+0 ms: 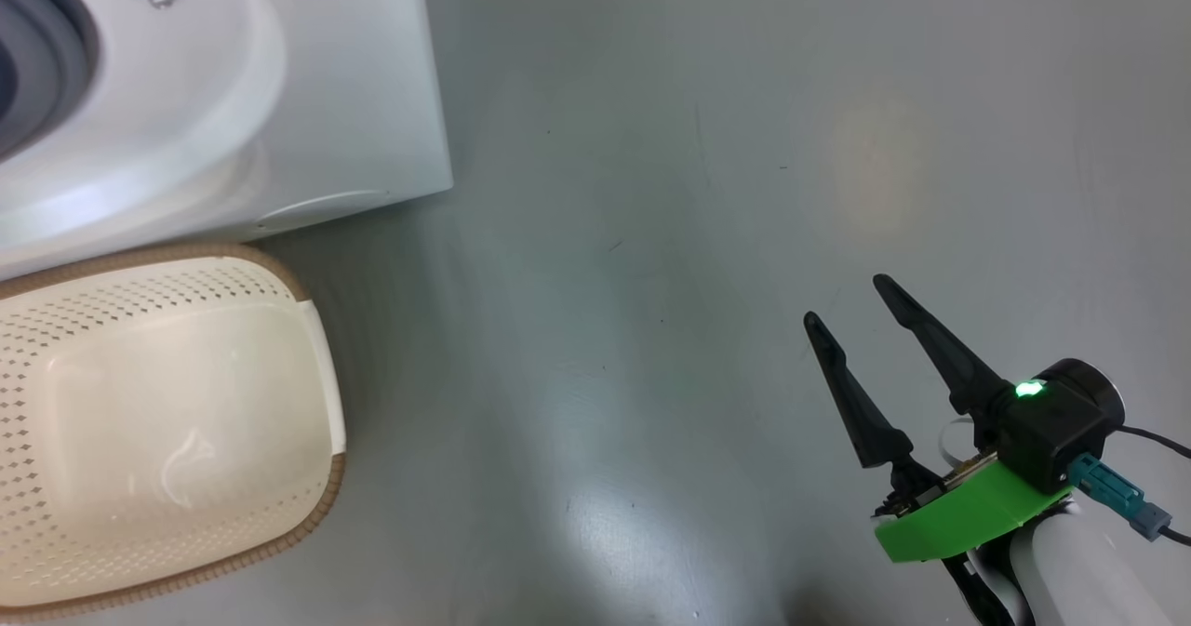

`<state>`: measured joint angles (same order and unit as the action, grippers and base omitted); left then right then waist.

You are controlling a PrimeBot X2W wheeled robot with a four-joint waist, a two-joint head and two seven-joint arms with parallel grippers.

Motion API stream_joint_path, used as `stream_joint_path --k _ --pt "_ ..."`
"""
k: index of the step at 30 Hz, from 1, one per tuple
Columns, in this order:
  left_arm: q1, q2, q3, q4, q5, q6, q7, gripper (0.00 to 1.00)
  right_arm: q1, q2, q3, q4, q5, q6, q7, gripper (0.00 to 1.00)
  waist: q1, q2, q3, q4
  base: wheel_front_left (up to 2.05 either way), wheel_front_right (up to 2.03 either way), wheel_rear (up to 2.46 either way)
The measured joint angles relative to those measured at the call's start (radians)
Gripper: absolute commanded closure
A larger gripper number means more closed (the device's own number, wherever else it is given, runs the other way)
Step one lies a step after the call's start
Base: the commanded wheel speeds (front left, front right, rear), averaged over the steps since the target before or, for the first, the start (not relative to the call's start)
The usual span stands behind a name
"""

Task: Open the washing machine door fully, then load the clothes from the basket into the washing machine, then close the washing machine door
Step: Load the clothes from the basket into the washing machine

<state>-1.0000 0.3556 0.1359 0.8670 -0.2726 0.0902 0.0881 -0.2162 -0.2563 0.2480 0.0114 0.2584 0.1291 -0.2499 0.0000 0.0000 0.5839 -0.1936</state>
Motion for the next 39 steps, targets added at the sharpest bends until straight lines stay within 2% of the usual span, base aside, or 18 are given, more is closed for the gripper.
stream_joint_path --k 4,8,13,18,27,32,39 --pt "-0.032 0.002 -0.012 0.022 0.0 -0.015 -0.002 1.0 -0.01 0.001 0.0 0.0 0.0 0.0 0.0 0.0 0.0 0.0 0.004 -0.004 0.0 0.0 0.0" --pt "-0.052 0.012 -0.016 0.025 0.0 -0.016 -0.045 1.0 -0.011 0.005 0.002 0.0 0.002 0.0 0.0 0.0 0.0 0.0 0.009 -0.009 0.0 0.0 0.0" --pt "-0.155 0.015 -0.016 0.001 -0.013 -0.038 -0.109 1.0 -0.013 0.005 0.003 -0.004 0.008 0.0 0.0 0.0 0.0 0.0 0.033 -0.012 0.0 0.0 0.0" --pt "-0.289 0.06 -0.032 -0.017 0.004 -0.039 -0.16 1.0 -0.042 0.005 0.026 -0.006 0.011 0.0 0.0 0.0 0.0 0.0 0.066 -0.023 0.0 0.0 0.0" --pt "-0.469 0.119 -0.084 0.056 0.042 -0.051 -0.148 1.0 -0.061 0.005 0.038 -0.003 0.027 0.0 0.0 0.0 0.0 0.0 0.12 -0.076 0.0 0.0 0.0" --pt "-0.525 0.148 -0.1 0.121 0.068 -0.042 -0.14 1.0 -0.078 0.007 0.044 -0.003 0.036 0.0 0.0 0.0 0.0 0.0 0.153 -0.099 0.0 0.0 0.0" --pt "-0.571 0.156 -0.122 0.195 0.081 -0.032 -0.149 1.0 -0.078 0.012 0.054 -0.001 0.04 0.0 0.0 0.0 0.0 0.0 0.185 -0.115 0.0 0.0 0.0"
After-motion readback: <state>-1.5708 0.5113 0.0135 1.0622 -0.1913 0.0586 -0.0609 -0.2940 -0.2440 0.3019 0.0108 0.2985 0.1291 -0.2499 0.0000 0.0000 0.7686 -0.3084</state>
